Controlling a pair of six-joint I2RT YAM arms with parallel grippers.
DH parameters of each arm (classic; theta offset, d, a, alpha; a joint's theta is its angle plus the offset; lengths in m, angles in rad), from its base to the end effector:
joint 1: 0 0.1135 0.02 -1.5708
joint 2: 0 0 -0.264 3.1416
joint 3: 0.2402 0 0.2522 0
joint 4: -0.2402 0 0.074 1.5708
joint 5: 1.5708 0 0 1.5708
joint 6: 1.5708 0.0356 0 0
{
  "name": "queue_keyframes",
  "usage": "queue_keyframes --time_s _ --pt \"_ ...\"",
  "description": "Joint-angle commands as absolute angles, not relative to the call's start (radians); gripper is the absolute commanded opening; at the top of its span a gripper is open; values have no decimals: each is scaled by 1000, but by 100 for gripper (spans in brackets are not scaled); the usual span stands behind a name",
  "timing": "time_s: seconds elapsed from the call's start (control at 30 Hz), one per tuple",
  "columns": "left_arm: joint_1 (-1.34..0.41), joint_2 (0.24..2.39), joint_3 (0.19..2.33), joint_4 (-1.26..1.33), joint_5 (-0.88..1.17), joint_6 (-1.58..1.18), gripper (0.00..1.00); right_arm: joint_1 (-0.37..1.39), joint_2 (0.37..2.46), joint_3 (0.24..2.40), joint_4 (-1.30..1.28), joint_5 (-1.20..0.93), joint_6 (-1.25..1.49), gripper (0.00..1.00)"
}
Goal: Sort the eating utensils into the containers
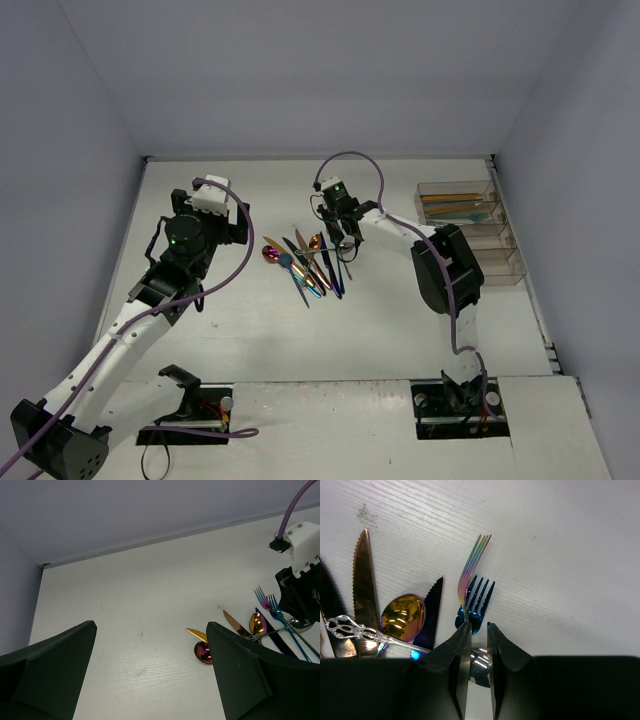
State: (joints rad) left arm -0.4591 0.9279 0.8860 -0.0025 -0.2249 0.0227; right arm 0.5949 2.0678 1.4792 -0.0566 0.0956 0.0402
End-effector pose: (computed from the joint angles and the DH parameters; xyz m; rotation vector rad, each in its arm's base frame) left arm 0.1986 -0.0893 0.3697 0.2148 1.6019 -0.1556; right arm 0.3915 0.2608 0.1936 -0.5576 2.1525 0.2453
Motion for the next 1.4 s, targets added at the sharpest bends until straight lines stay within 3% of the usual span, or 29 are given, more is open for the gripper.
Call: queue_keyframes --time_s 0.0,0.9,1.03,1.2,1.37 --pt "-466 927 936 55 -220 11 90 589 2074 1495 -35 71 39 16" --pt "-466 927 936 55 -219 11 90 594 2106 1479 -34 51 42 16" --pt "-466 928 936 56 -217 11 90 595 2110 1477 -32 43 41 13" --pt "-466 928 936 55 -218 11 90 595 2107 1482 -32 38 37 1" --pt "-466 929 936 56 -218 11 90 595 2068 1493 -35 24 36 0"
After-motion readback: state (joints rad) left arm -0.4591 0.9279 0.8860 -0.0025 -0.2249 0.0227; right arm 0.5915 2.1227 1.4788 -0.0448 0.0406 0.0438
